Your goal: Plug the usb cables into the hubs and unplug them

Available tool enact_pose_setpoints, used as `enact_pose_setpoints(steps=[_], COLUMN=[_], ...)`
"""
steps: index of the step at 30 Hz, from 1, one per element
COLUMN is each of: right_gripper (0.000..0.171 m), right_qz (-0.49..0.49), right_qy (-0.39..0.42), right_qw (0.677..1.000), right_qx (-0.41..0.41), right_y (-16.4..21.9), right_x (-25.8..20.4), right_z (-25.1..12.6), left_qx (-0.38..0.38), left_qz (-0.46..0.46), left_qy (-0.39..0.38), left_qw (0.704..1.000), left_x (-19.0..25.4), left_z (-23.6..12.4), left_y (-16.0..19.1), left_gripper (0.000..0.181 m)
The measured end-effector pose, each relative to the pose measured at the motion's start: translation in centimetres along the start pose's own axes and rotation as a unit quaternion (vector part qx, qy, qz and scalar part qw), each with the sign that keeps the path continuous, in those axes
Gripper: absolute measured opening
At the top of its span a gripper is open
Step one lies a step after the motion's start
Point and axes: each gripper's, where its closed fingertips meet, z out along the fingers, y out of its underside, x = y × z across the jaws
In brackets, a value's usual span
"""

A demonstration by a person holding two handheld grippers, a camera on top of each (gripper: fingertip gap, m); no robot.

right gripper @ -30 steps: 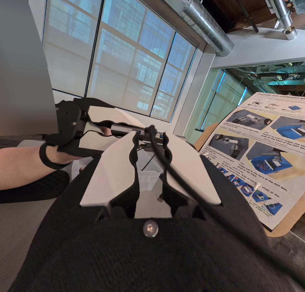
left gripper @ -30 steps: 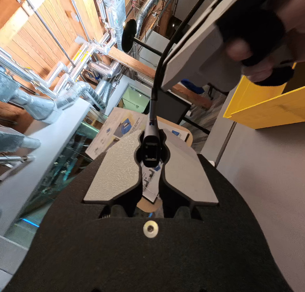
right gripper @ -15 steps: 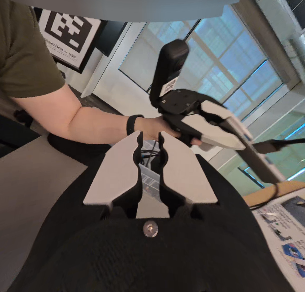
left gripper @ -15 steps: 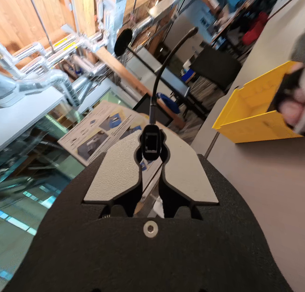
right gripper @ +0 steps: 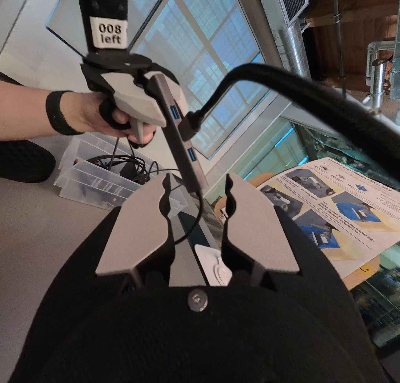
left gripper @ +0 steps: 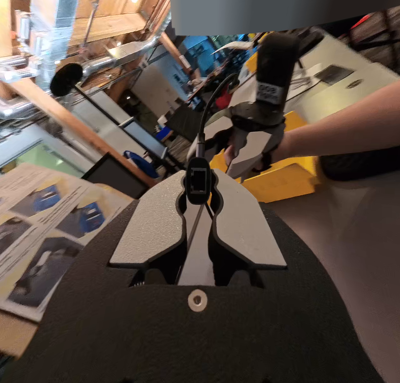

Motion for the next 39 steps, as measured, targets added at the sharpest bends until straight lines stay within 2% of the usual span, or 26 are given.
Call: enact_pose_setpoints(steps=[3, 9, 17, 29, 31, 39], right_gripper=[0.049, 0.037, 0.035, 0.035, 0.027, 0.025], right_qz=[-0.005, -0.043, -0.055, -0.125, -0.135, -0.109], right_qy=[-0.038, -0.052, -0.029, -0.013, -0.025, -0.041], right_qw=[0.999, 0.998, 0.998, 0.992, 0.990, 0.993], right_qx=[0.004, 0.018, 0.022, -0.005, -0.014, -0.029], right_y=[-0.6, -1.9, -2.0, -1.4, -1.3, -1.3], right_x=[-1.1, -2.4, -2.1, -3.1, -3.7, -4.0], right_z=[0.1, 0.4, 0.5, 1.4, 1.6, 1.9], left_qx=[0.020, 0.069, 0.071, 0.078, 0.076, 0.088], left_qz=[-0.017, -0.057, -0.061, -0.080, -0.082, -0.084], left_qy=[0.042, 0.080, 0.059, 0.085, 0.089, 0.097], left_qw=[0.999, 0.993, 0.994, 0.990, 0.990, 0.988], left_x=[1.3, 2.2, 1.3, 2.4, 2.7, 2.7], left_z=[0.2, -0.2, -0.6, -0.2, 0.0, -0.3], left_y=[-0.5, -1.9, -2.0, -2.4, -2.3, -2.4], left_gripper=[0.017, 0.017, 0.017, 0.017, 0.017, 0.017])
